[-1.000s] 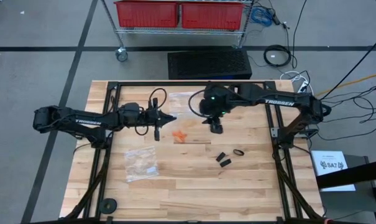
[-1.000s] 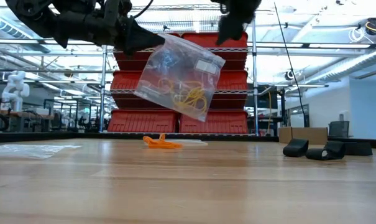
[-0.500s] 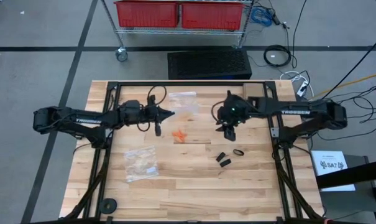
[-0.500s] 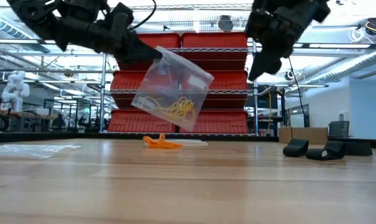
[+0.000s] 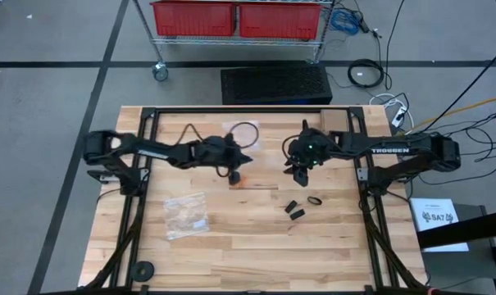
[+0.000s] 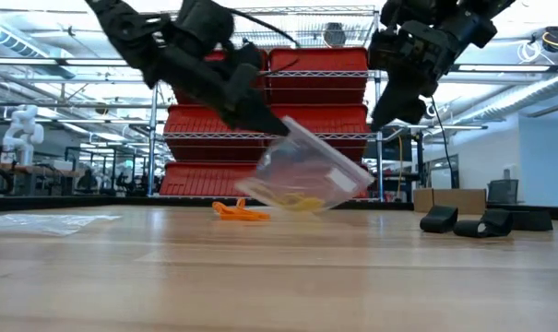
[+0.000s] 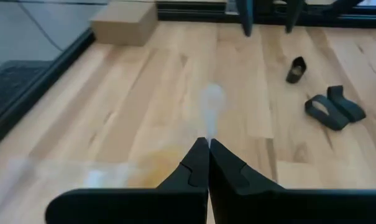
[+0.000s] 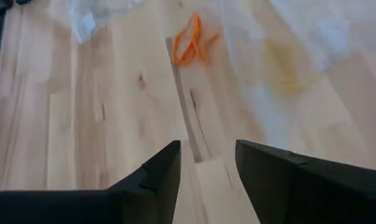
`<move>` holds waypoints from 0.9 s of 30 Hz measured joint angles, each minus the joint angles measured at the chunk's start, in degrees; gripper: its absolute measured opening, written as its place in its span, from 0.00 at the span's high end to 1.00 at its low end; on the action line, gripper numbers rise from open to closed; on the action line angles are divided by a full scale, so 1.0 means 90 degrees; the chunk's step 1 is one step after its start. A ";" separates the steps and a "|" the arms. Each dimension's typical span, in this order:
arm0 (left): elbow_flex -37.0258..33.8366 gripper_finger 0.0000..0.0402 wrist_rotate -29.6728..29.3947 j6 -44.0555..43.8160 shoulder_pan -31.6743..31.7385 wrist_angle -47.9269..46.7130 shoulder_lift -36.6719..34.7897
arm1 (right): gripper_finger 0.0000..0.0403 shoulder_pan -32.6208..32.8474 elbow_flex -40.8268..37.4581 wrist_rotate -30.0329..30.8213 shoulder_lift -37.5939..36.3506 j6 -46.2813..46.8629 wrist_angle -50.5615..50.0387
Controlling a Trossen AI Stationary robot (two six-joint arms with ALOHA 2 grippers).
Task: Sort rubber bands
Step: Close the transparent zip bag containing the yellow rubber bands
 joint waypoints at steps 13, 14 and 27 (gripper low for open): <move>0.1061 0.83 0.0946 -0.0161 -0.0446 0.0068 0.1253 | 0.63 0.0516 -0.0079 0.0047 -0.0241 0.1612 -0.0446; 0.1111 0.80 0.1040 -0.0236 -0.0444 0.0080 0.1295 | 0.63 0.0568 -0.0143 0.0071 -0.0242 0.1864 -0.0402; 0.1199 0.59 0.1438 -0.0503 -0.0211 0.0049 0.1177 | 0.45 0.1528 -0.2040 0.1977 -0.0235 0.6905 0.1425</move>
